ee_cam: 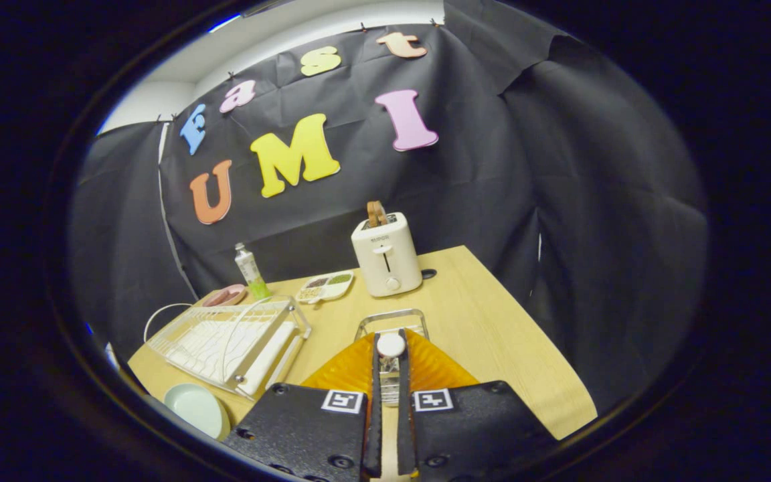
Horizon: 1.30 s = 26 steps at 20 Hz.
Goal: Take the plate from the dish rack, then take the spoon from the basket and place it into the plate.
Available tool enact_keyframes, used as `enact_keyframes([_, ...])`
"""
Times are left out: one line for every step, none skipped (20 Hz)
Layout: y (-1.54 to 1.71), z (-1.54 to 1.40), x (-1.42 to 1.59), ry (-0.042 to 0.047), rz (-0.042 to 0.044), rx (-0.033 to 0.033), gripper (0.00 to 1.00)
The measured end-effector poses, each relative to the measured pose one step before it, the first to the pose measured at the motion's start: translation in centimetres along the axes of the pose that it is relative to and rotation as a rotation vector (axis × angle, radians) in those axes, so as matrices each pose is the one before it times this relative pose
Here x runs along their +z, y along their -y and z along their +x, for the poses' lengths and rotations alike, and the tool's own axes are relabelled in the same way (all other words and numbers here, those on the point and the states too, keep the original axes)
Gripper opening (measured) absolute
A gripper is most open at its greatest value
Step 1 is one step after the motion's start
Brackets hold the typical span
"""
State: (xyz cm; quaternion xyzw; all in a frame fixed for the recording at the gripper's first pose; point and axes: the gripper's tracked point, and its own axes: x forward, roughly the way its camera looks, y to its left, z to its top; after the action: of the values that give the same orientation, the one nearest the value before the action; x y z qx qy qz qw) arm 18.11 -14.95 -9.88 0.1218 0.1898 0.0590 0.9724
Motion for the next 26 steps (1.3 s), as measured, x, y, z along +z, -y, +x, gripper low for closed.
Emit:
enact_keyframes([-0.480, -0.569, 0.412, 0.00755, -0.00508, -0.00030, 0.14])
enact_keyframes([-0.135, -0.550, 0.543, 0.01037, -0.00111, -0.00551, 0.13])
enact_keyframes([-0.213, -0.816, 0.466, 0.01062, -0.00327, -0.00235, 0.13])
enact_keyframes([-0.196, -0.896, 0.741, 0.01624, -0.00443, -0.00753, 0.13])
enact_keyframes([-0.206, -0.847, 0.876, 0.02071, -0.00886, -0.00849, 0.13])
enact_keyframes([-0.367, -1.009, 0.964, 0.02079, -0.01305, -0.00850, 0.13])
enact_keyframes([-0.552, -1.025, 0.653, 0.01805, -0.02056, -0.00437, 0.13])
enact_keyframes([-0.841, -1.053, 0.655, 0.01494, -0.02180, 0.00451, 0.13])
enact_keyframes([-0.900, -1.307, 0.569, 0.01350, -0.02147, 0.00643, 0.13])
enact_keyframes([-1.027, -1.095, 0.676, 0.01321, -0.02053, 0.00867, 0.13])
enact_keyframes([-1.212, -1.082, 0.491, 0.00968, -0.01655, 0.01691, 0.13])
enact_keyframes([-1.464, -1.144, 0.581, 0.00368, -0.01351, 0.02387, 0.13])
enact_keyframes([-1.432, -1.168, 0.308, 0.00157, -0.01353, 0.02394, 0.13])
enact_keyframes([-1.476, -0.912, 0.277, -0.00111, -0.01374, 0.02369, 0.13])
enact_keyframes([-1.621, -0.864, 0.018, -0.00101, -0.01171, 0.02661, 0.13])
enact_keyframes([-1.762, -0.811, -0.003, -0.00588, -0.01022, 0.02859, 0.13])
enact_keyframes([-1.748, -0.624, -0.274, -0.00994, -0.00778, 0.03096, 0.13])
enact_keyframes([-1.870, -0.472, -0.426, -0.01919, -0.00820, 0.03545, 0.13])
enact_keyframes([-1.820, -0.545, -0.744, -0.02630, -0.00687, 0.03989, 0.13])
enact_keyframes([-1.738, -0.281, -0.586, -0.02836, -0.00371, 0.03687, 0.13])
enact_keyframes([-1.579, -0.191, -0.428, -0.01884, -0.00027, 0.03440, 0.13])
enact_keyframes([-1.286, 0.180, -0.516, -0.01863, -0.00363, 0.02339, 0.13])
enact_keyframes([-1.014, 0.158, -0.743, -0.01958, -0.00292, 0.01793, 0.13])
enact_keyframes([-1.060, 0.514, -0.816, -0.02431, -0.00031, 0.01684, 0.13])
enact_keyframes([-0.995, 0.684, -0.960, -0.02529, 0.00138, 0.01708, 0.13])
enact_keyframes([-0.873, 0.811, -0.804, -0.02458, 0.00257, 0.01614, 0.13])
